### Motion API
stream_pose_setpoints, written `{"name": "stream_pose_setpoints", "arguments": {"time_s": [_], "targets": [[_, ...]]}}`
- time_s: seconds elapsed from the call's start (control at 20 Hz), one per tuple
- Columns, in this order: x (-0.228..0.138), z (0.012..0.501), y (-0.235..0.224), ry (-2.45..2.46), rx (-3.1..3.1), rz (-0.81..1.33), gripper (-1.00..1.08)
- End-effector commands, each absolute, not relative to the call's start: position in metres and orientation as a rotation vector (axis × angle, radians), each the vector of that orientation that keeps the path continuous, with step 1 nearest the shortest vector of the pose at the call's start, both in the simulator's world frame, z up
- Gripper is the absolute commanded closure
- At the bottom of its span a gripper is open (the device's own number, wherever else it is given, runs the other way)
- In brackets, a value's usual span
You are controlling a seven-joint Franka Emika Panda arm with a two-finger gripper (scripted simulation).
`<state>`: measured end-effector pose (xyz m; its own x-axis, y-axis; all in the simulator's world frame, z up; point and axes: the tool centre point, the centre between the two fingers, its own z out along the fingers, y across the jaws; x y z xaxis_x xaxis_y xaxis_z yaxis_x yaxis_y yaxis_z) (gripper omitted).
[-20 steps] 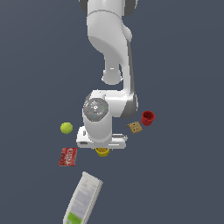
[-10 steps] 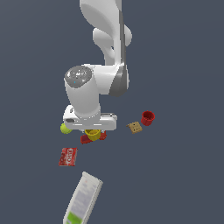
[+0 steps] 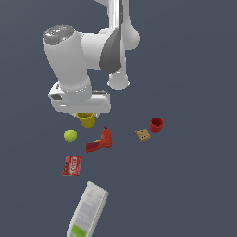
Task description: Pick up a designated object from a clutter of objects.
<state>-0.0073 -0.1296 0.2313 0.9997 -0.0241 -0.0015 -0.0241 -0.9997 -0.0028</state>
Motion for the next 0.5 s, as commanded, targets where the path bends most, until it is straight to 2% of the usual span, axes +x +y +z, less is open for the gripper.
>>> {"name": "stream_pose_setpoints", "arguments": {"time_s": [0.0,0.45], "targets": [[-0.023,0.253,-0.142,0.038,-3.138,0.000,1.08],[-0.081,0.330,-0.189,0.038,-3.137,-0.001,1.08]]}}
